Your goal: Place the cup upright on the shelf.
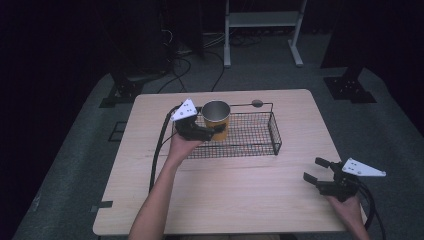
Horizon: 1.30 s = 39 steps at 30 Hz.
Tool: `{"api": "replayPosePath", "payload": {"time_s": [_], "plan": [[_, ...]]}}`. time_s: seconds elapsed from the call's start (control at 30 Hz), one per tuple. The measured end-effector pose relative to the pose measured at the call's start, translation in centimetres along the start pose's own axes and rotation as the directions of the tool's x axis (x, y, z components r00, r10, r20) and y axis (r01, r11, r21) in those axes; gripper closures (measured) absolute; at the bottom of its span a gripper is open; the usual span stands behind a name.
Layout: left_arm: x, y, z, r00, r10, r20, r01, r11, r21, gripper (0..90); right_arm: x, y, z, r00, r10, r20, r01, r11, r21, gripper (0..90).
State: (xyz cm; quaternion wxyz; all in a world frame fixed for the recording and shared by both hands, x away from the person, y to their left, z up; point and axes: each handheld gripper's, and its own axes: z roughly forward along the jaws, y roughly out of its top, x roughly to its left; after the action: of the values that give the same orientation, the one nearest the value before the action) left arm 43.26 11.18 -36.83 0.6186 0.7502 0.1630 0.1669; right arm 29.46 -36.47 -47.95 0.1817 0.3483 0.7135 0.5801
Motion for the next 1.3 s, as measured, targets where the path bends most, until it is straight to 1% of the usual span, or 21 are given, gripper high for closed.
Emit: {"api": "replayPosePath", "payload": {"time_s": [0.07, 0.13, 0.23, 0.33, 0.47, 0.57, 0.7, 0.83, 1.1, 1.2, 1.23, 1.3], "plan": [[0.1, 0.1, 0.3, 0.9999, 0.012, -0.001, -0.012, 0.9999, -0.004, 14.4, 0.0, 0.0, 0.0, 1.0, 0.0, 0.0, 0.0, 1.0, 0.0, 13.8], [0.3, 0.2, 0.7, 0.9999, 0.01, 0.013, -0.01, 0.9999, -0.001, 14.4, 0.0, 0.0, 0.0, 1.0, 0.001, 0.0, -0.001, 1.0, 0.001, 13.8], [0.6, 0.3, 1.1, 0.9997, 0.011, 0.021, -0.012, 0.9999, 0.006, 14.4, 0.0, 0.0, 0.0, 1.0, 0.0, -0.001, 0.0, 1.0, 0.001, 13.8], [0.9, 0.0, 1.6, 0.9996, 0.023, 0.017, -0.023, 0.9997, 0.003, 14.4, 0.0, 0.0, 0.0, 1.0, 0.0, -0.001, 0.0, 1.0, 0.001, 13.8], [1.2, -0.3, 1.9, 0.9997, 0.02, 0.013, -0.02, 0.9997, 0.012, 14.4, 0.0, 0.0, 0.0, 1.0, -0.001, -0.002, 0.001, 1.0, 0.001, 13.8], [1.6, -1.0, 2.5, 0.9998, 0.018, 0.004, -0.018, 0.999, 0.04, 14.3, 0.0, 0.0, 0.0, 1.0, -0.001, -0.002, 0.001, 1.0, 0.001, 13.8], [1.9, -1.4, 2.9, 0.9999, 0.014, 0.005, -0.014, 0.9986, 0.051, 14.3, 0.0, 0.0, 0.0, 1.0, -0.001, -0.002, 0.001, 1.0, 0.002, 13.8], [2.0, -1.8, 3.4, 0.9997, 0.021, 0.012, -0.022, 0.9976, 0.066, 14.3, 0.0, 0.0, 0.0, 1.0, -0.003, -0.003, 0.003, 1.0, 0.002, 13.8], [2.3, -2.5, 4.0, 0.9996, 0.012, 0.026, -0.014, 0.9961, 0.087, 14.3, 0.0, 0.0, 0.0, 1.0, -0.004, -0.005, 0.004, 1.0, 0.002, 13.8], [2.4, -2.7, 4.3, 0.9994, 0.023, 0.027, -0.026, 0.9938, 0.108, 14.2, 0.0, 0.0, 0.0, 1.0, -0.003, -0.006, 0.003, 1.0, 0.001, 13.8], [2.5, -2.7, 4.4, 0.9992, 0.022, 0.034, -0.026, 0.9921, 0.123, 14.2, 0.0, 0.0, 0.0, 1.0, -0.003, -0.006, 0.003, 1.0, 0.001, 13.8], [2.7, -2.6, 4.7, 0.9983, 0.004, 0.057, -0.013, 0.9885, 0.151, 14.2, 0.0, 0.0, 0.0, 1.0, -0.002, -0.008, 0.002, 1.0, 0.001, 13.8]]}}
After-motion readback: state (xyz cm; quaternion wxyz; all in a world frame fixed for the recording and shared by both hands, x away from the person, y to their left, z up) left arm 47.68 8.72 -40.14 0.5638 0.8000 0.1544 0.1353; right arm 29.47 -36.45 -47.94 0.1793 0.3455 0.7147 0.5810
